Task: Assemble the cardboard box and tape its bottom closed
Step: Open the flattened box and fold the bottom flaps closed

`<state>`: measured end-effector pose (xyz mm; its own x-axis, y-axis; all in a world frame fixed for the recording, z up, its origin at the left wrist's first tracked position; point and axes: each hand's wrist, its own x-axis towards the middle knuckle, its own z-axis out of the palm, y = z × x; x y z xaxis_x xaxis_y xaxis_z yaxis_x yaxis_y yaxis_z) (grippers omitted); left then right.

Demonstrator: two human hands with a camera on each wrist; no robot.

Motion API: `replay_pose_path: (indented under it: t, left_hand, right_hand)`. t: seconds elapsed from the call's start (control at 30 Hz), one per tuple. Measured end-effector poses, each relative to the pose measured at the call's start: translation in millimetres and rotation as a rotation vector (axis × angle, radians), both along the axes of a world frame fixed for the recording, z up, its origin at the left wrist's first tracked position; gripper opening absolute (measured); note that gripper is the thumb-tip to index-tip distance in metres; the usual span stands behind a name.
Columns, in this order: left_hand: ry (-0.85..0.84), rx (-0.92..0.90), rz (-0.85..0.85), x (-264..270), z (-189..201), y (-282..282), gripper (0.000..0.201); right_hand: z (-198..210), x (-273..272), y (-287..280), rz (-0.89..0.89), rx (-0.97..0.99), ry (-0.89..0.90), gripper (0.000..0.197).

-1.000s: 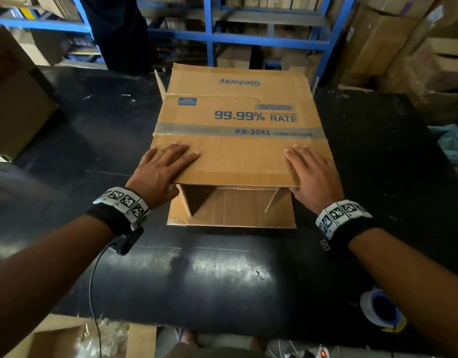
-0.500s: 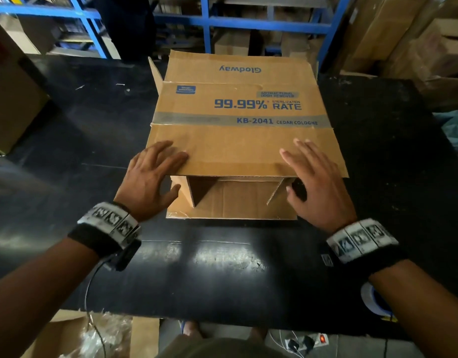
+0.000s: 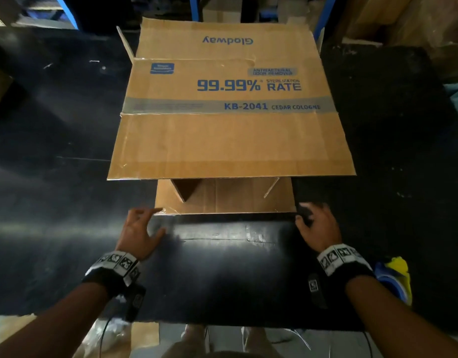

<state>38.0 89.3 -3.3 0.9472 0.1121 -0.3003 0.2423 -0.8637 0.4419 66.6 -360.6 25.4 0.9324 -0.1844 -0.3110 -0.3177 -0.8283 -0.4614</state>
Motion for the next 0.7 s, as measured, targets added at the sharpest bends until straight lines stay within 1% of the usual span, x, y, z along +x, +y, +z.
replay_pose_path:
  t: [0.1,0.17,0.27,0.37,0.47,0.53,0.63,0.7]
  left_hand:
    - [0.052,0.019,0.133,40.9,-18.5,-8.7,0.069]
    - [0.087,0.023,0.198,59.5,-31.2,-16.3,0.074]
    - [0.174,0.101,0.213,70.6,-44.4,-30.8,0.071]
    - [0.172,0.118,0.269,69.9,-48.9,-40.0,0.064]
    - [0.187,0.108,0.319,69.9,-44.2,-35.7,0.070]
    - [0.199,0.089,0.302,72.7,-36.8,-29.8,0.077]
    - [0.179,-0.007,0.275,72.3,-19.9,-20.8,0.077]
    - [0.149,-0.044,0.246,70.1,-2.4,-16.5,0.082]
  right_hand:
    - [-28.2,31.2,8.2,-0.021,-0.037,0.132,0.059]
    - [-45.6,44.5,15.6,-0.024,-0.047,0.179,0.065]
    - [-67.8,53.5,22.9,-0.040,-0.043,0.159,0.066]
    - [-75.2,58.0,23.0,-0.065,-0.036,0.145,0.066]
    - [-70.9,64.7,14.1,-0.051,-0.044,0.168,0.071]
    - [-61.8,67.6,7.5,-0.046,-0.008,0.157,0.073]
    - [-38.8,68.4,-1.5,-0.061,0.055,0.075,0.068]
    - [-19.1,69.4,-6.4,-0.069,0.090,0.047,0.065]
